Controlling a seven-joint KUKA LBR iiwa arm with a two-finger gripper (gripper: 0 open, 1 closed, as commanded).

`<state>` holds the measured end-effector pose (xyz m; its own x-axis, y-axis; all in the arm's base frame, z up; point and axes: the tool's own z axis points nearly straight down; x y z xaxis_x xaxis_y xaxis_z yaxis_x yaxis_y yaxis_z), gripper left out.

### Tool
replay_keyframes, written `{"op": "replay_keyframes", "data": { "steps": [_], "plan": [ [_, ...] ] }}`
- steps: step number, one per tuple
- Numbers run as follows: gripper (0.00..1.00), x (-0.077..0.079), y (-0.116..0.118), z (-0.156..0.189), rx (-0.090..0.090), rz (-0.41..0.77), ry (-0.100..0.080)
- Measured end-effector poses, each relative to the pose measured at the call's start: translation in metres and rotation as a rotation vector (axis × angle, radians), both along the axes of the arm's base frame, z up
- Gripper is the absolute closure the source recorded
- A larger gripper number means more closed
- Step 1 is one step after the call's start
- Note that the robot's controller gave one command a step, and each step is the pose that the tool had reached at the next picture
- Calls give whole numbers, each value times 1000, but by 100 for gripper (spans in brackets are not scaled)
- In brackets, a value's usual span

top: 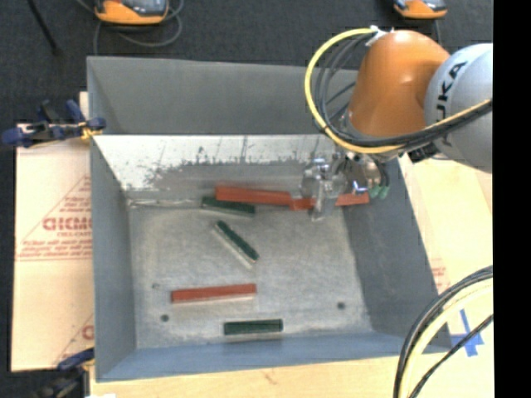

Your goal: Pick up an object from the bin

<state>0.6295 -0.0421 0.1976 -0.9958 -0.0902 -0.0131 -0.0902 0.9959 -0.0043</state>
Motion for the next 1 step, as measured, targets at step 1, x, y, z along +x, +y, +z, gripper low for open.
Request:
{"op": "replay_keyframes", "data": {
  "steps": [1],
  "plan": [
    [100, 1, -1, 2, 1, -3, 6]
  ]
}}
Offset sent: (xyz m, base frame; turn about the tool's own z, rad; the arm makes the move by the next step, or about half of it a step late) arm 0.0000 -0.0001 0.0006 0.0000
